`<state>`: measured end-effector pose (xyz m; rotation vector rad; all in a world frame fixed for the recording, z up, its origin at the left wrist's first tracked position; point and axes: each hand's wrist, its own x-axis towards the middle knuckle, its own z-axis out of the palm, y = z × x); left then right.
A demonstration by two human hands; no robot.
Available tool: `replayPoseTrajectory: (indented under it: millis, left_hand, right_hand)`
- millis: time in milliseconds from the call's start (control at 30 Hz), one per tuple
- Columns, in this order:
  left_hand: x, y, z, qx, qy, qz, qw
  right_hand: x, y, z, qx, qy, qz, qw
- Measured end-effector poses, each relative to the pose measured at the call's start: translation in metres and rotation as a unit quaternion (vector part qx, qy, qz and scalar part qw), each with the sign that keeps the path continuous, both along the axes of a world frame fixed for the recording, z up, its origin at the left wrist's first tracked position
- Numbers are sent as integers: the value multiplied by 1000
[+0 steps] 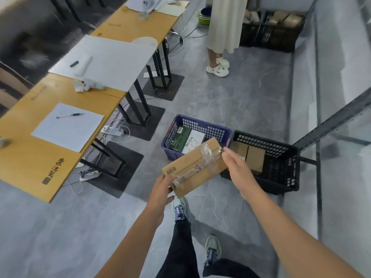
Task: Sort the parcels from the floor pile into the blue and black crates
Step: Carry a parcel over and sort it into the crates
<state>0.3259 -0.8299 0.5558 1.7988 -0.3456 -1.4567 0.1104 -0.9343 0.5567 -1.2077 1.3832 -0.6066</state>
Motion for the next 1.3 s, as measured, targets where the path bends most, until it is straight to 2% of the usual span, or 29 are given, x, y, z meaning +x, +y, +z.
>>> replayPoseTrajectory:
  millis: [300, 433, 600, 767, 1000, 1167, 1300]
  left_hand:
    - [29, -142, -44, 33, 107, -26, 993]
    - [32, -183, -62, 67, 179, 0, 982]
    - [24, -228, -90, 125, 210, 25, 969]
    - [1, -279, -135, 163, 225, 82, 957]
    - [-34, -354, -218, 226, 257, 160, 926]
    - [-42, -384, -308, 256, 264, 214, 905]
    - [-43, -407, -387, 277, 255, 225, 898]
  right_hand:
    - [28, -122, -26, 31, 34, -73, 996]
    - [34, -168, -41, 57, 35, -93, 993]
    - [40, -226, -71, 96, 36, -89, 991]
    - [32, -290, -134, 128, 42, -93, 986]
    - [17, -364, -241, 135, 115, -12, 984]
    - [25, -401, -332, 125, 181, 30, 975]
    - [37, -424, -416, 147, 174, -8, 974]
